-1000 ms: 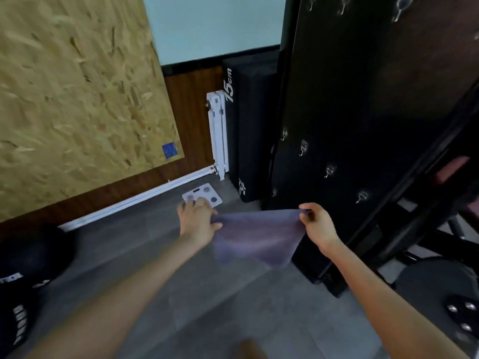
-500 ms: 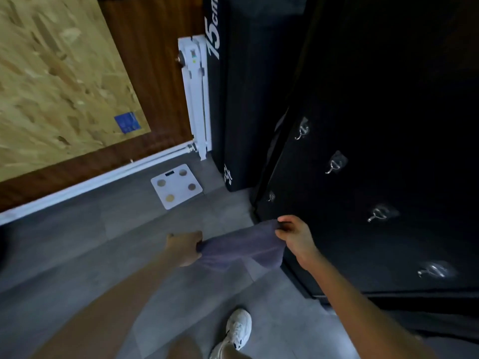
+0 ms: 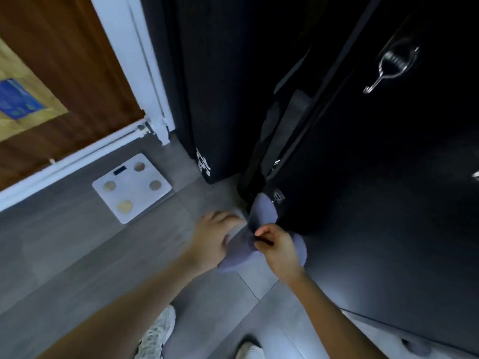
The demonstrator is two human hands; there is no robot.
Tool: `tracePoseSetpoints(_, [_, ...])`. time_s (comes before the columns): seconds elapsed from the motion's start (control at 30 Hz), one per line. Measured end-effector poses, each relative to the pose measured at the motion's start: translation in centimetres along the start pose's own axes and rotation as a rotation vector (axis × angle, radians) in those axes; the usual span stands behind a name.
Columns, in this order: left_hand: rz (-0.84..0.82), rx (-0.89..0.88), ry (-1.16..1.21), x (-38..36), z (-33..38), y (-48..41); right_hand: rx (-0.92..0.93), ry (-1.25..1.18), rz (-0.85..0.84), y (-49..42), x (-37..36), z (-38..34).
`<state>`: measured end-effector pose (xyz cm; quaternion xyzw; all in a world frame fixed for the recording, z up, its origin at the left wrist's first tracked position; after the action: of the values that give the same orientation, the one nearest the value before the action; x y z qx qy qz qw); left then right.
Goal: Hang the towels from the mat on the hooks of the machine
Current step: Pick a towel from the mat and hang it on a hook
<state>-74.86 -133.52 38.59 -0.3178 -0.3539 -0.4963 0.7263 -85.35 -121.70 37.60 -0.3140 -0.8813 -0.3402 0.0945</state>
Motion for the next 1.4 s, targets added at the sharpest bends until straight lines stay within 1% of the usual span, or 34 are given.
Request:
tracePoseSetpoints(0.1, [-0.139,-0.249,0.019,-2.4,-0.1,-4.0,-0.016,-0.040,0.046,-2.4,-0.3,0.9])
tracePoseSetpoints(0.17, [-0.233,-0.344,0.003,-4.2,-1.1,-6.0,-0.037,-0.149,0.062,-3.8,0.0,1.2])
tracePoseSetpoints(0.23, [-0.224,-0.393,-0.030,-5.0,-2.1,-7.6,-0.057,-0.285,0.094,-4.9,0.4,1.9])
tracePoseSetpoints(0.3, [-0.253,-0.369,0.041,-5.1,-2.8,-8.9,-0.075,-0.380,0.130,-5.4,0.7,2.6])
tracePoseSetpoints(0.37, [-0.375,-0.316,0.158,-5.5,-3.3,-9.8,-0.092,-0.475,0.133,-5.5,0.6,3.5])
tracePoseSetpoints(0.43, [-0.498,-0.237,0.225,-5.5,-3.8,-10.6,-0.085,-0.533,0.134,-5.3,0.3,3.9])
tracePoseSetpoints(0.53, [-0.672,-0.191,0.271,-6.2,-4.6,-11.3,-0.053,-0.586,0.158,-5.3,0.1,4.1])
tracePoseSetpoints(0.6, [-0.720,-0.182,0.296,-6.5,-4.9,-11.5,-0.048,-0.550,0.150,-5.4,0.0,4.5])
tracePoseSetpoints(0.7, [-0.733,-0.087,0.497,-6.2,-4.7,-11.1,-0.015,-0.340,0.114,-5.0,0.0,4.8])
tracePoseSetpoints(0.77, [-0.819,-0.041,0.610,-5.7,-4.5,-9.8,-0.002,-0.238,0.080,-4.2,0.3,4.8])
tracePoseSetpoints(0.83, [-0.929,-0.034,0.647,-5.6,-4.5,-8.3,-0.013,-0.232,0.007,-3.5,0.5,4.9])
tracePoseSetpoints(0.87, [-0.943,-0.020,0.661,-5.5,-4.7,-8.0,-0.028,-0.246,-0.022,-3.3,0.5,5.0])
tracePoseSetpoints(0.9, [-0.915,0.003,0.671,-5.5,-5.0,-8.3,-0.047,-0.262,-0.026,-3.4,0.5,5.2])
tracePoseSetpoints(1.0, [-0.724,0.045,0.585,-6.4,-6.8,-10.3,-0.087,-0.380,0.049,-4.5,0.4,5.8])
tracePoseSetpoints(1.17, [-0.487,0.143,0.458,-9.5,-9.0,-13.0,-0.211,-0.462,0.391,-8.5,-0.3,8.1])
tracePoseSetpoints(1.27, [-0.358,0.222,0.508,-11.3,-9.8,-14.2,-0.300,-0.490,0.542,-10.5,-0.9,9.4])
tracePoseSetpoints(1.33, [-0.306,0.244,0.526,-12.1,-9.5,-15.1,-0.349,-0.603,0.632,-11.3,-1.1,9.7])
tracePoseSetpoints(1.4, [-0.259,0.245,0.519,-12.6,-8.7,-16.0,-0.398,-0.771,0.710,-12.1,-1.4,10.3])
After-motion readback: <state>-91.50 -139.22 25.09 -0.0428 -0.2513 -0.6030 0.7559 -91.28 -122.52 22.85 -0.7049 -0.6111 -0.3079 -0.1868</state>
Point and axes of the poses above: each hand's wrist, its own y-axis away from the middle knuckle, its own x-axis out of the back of the hand, z = x × y, the point moved 5 cm from there along -y, towards the middle knuckle, and after that the axes turned 8 degrees about -x, right-handed, at the moved point
